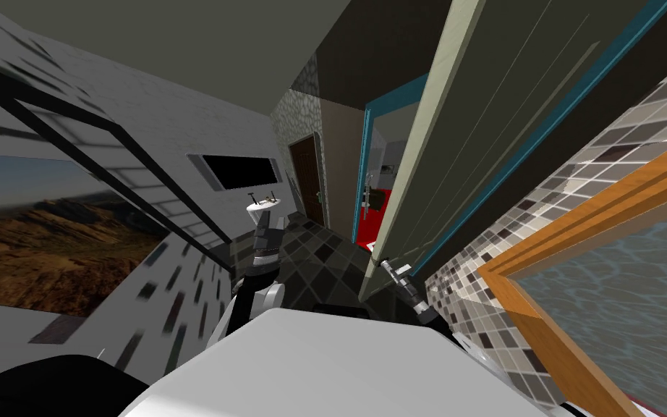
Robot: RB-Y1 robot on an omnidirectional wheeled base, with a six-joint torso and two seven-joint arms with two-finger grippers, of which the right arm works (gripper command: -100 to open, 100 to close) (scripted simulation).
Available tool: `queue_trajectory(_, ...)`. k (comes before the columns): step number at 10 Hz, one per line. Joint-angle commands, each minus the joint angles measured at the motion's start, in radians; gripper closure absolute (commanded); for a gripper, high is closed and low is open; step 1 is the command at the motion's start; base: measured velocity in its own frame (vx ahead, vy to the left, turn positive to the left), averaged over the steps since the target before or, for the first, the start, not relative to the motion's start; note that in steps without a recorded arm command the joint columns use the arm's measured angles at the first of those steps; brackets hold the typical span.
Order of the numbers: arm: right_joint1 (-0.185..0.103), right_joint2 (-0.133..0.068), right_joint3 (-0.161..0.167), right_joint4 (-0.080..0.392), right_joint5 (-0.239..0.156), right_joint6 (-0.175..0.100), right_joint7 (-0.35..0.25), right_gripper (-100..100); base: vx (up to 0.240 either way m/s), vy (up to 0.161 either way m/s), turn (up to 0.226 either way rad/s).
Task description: Pull the door open
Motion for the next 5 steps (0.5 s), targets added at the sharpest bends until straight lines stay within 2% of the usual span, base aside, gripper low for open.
queue_trajectory(1, -0.006, 0.009, 0.013, 0.032, 0.008, -0.033, -0.001, 100, -0.025, -0.052, -0.004)
queue_trajectory(2, 0.001, 0.002, 0.019, 0.032, 0.012, -0.049, -0.005, 100, -0.010, -0.047, -0.001)
queue_trajectory(3, 0.016, -0.011, 0.032, 0.032, 0.020, -0.079, -0.013, 100, 0.003, -0.085, -0.011)
queue_trajectory(4, 0.016, -0.011, 0.032, 0.050, 0.020, -0.079, -0.013, 100, -0.005, -0.080, 0.010)
queue_trajectory(5, 0.032, -0.026, 0.047, 0.033, 0.029, -0.113, -0.022, 100, 0.014, -0.132, 0.004)
